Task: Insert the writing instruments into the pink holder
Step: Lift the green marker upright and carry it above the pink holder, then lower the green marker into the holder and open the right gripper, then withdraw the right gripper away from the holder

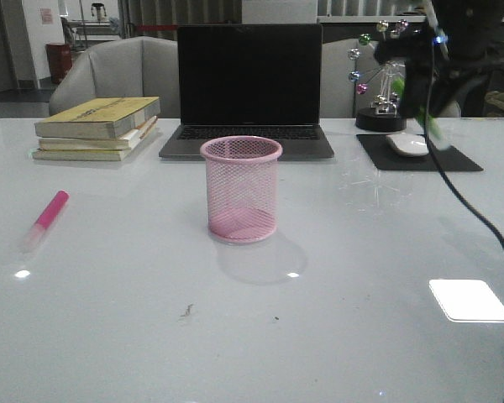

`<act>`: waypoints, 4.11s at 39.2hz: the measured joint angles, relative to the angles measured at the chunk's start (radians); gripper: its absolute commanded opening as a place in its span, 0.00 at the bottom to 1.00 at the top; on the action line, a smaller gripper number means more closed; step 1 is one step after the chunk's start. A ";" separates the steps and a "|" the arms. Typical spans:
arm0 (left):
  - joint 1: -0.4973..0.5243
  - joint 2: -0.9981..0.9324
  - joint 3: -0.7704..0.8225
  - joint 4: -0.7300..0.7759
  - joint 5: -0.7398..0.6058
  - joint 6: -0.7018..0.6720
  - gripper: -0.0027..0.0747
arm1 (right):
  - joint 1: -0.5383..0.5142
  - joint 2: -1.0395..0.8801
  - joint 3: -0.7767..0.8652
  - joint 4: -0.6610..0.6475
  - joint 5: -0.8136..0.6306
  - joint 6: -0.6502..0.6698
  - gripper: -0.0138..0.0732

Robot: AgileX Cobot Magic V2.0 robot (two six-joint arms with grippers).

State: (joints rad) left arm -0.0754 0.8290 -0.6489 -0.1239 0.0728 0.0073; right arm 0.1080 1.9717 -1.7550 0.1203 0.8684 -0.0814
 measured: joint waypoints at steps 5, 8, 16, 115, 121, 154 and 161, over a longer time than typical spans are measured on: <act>0.000 0.000 0.000 0.000 0.000 0.000 0.53 | 0.052 -0.079 0.013 0.000 -0.083 -0.002 0.19; 0.000 0.000 0.000 0.000 0.000 0.000 0.53 | 0.086 -0.125 0.047 0.000 -0.154 -0.002 0.19; 0.000 0.000 0.000 0.000 0.000 0.000 0.53 | 0.211 -0.240 0.295 0.046 -0.488 -0.005 0.19; 0.000 0.000 0.000 0.038 0.000 0.000 0.53 | 0.069 -0.705 0.607 -0.061 -0.463 -0.032 0.56; 0.000 0.000 0.000 0.055 0.000 0.000 0.53 | -0.113 -0.908 0.762 -0.065 -0.319 -0.032 0.56; 0.000 0.163 -0.201 0.030 0.227 0.000 0.53 | -0.160 -1.218 1.124 -0.027 -0.259 -0.032 0.56; 0.000 0.375 -0.401 0.011 0.375 0.000 0.53 | -0.160 -1.218 1.124 -0.027 -0.260 -0.032 0.56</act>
State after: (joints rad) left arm -0.0754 1.2044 -1.0502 -0.1130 0.4483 0.0073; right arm -0.0517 0.7542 -0.6311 0.0935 0.6089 -0.1138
